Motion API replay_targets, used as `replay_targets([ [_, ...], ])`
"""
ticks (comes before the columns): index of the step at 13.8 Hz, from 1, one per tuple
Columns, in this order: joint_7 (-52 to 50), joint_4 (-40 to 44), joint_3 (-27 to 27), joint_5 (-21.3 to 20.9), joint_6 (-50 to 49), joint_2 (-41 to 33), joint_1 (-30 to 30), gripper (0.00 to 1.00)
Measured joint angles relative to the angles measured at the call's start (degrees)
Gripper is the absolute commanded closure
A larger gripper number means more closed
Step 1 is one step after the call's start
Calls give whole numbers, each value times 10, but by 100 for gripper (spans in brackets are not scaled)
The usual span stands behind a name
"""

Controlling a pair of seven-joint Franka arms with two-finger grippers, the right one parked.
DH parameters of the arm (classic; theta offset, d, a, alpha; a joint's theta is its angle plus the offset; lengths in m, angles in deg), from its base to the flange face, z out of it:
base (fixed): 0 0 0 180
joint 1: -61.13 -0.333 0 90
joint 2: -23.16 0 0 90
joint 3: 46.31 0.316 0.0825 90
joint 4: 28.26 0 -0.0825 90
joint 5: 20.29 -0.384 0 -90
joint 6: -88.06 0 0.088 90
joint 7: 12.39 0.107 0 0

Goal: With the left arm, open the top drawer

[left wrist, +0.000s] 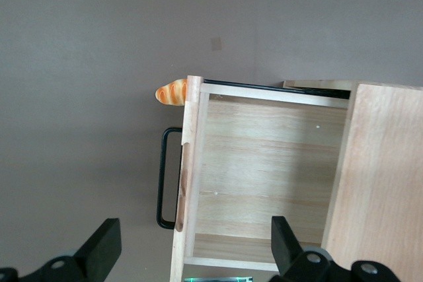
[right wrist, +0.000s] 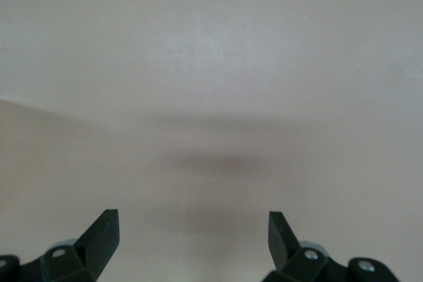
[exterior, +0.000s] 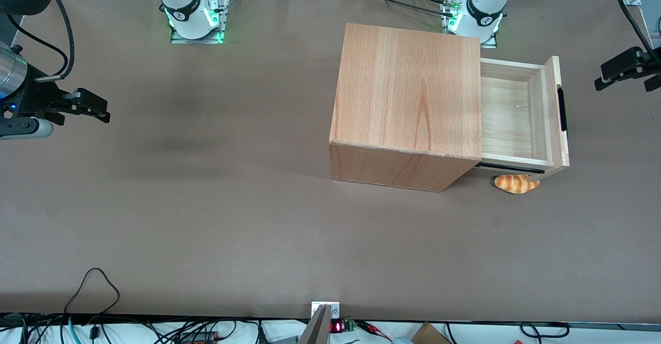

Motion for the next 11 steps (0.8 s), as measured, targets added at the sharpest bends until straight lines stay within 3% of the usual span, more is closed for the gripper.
replay_targets([
  [11,9,-5,5,2,-2,-9,3,0],
])
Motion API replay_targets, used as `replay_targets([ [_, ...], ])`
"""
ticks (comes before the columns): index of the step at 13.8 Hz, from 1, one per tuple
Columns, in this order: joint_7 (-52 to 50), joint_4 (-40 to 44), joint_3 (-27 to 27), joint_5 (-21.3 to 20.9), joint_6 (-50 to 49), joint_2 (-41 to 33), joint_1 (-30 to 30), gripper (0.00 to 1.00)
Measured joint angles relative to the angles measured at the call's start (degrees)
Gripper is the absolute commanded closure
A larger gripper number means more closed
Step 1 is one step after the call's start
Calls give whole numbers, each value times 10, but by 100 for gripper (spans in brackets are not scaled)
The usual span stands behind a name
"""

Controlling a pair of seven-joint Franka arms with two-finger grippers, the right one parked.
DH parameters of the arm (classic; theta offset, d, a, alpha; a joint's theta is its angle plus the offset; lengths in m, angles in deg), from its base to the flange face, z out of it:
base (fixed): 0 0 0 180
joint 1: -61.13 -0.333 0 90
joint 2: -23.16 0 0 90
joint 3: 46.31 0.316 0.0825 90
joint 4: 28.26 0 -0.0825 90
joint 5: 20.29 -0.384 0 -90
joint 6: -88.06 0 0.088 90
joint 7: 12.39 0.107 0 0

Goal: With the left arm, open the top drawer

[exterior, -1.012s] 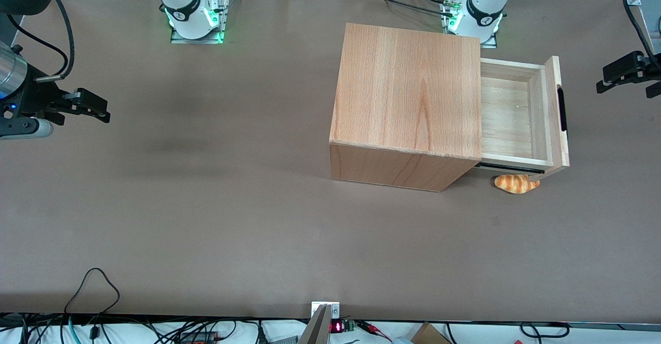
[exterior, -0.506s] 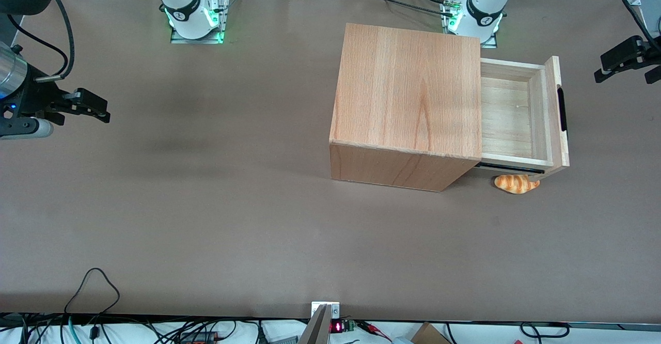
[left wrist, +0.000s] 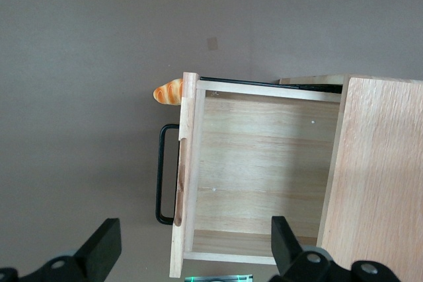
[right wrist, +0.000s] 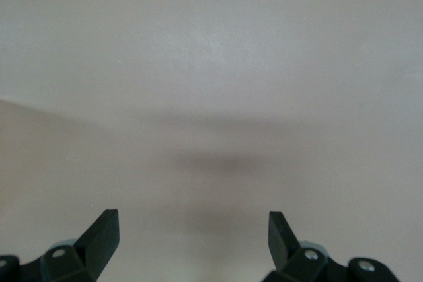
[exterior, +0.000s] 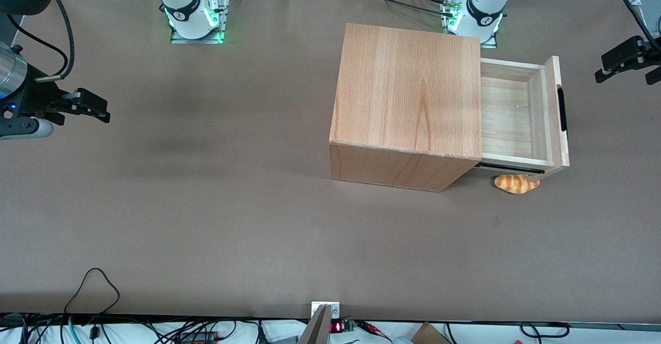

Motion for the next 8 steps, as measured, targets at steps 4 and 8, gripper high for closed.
replay_targets([
  [4,0,0,1,0,1,0,0,0],
  [8,4,0,1,0,1,0,0,0],
])
